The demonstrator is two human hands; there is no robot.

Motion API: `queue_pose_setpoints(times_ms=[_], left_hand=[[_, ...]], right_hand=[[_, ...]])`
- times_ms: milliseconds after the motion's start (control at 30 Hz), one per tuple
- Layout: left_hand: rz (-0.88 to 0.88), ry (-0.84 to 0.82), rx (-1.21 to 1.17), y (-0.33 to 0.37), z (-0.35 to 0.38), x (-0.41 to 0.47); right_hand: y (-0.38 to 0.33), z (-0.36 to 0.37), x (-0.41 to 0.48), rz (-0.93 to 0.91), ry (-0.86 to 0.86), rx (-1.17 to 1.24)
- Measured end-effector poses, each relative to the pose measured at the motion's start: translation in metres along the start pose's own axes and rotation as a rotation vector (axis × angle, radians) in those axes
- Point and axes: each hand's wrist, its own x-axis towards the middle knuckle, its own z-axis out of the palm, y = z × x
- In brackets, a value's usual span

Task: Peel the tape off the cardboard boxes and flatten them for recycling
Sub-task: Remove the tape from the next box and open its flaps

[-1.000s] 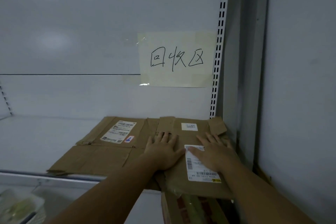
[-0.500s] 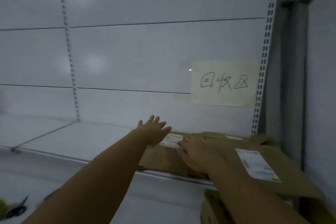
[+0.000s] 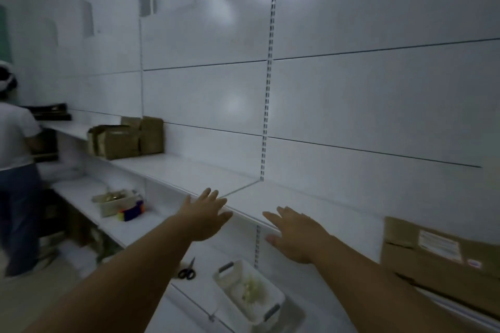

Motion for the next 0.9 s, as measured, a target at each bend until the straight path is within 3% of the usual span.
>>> queue_pose_setpoints(times_ms=[267, 467, 600, 733, 900], left_hand=[[-0.177, 0.009, -0.015, -0.120, 0.002, 0.017], [-0.206, 0.025, 0.030, -0.190, 0.009, 0.043], [-0.360, -0.005, 0.035, -0.257, -0.010, 0.063], [-0.424, 0.117, -0.014, -0.311, -0.006, 0.083], [-0.355, -0.059, 0.076, -0.385, 0.023, 0.105]], right_hand=[[-0.074, -0.001, 0.096, -0.131, -0.016, 0.053], [-0.111, -0.008, 0.192, -0.209, 0.010, 0.085], [-0.129, -0.006, 0.266, -0.263, 0.037, 0.094], [-0.152, -0.005, 0.342, -0.273, 0.040, 0.100], [-0.204, 0.015, 0.418, -0.323, -0.016, 0.071]])
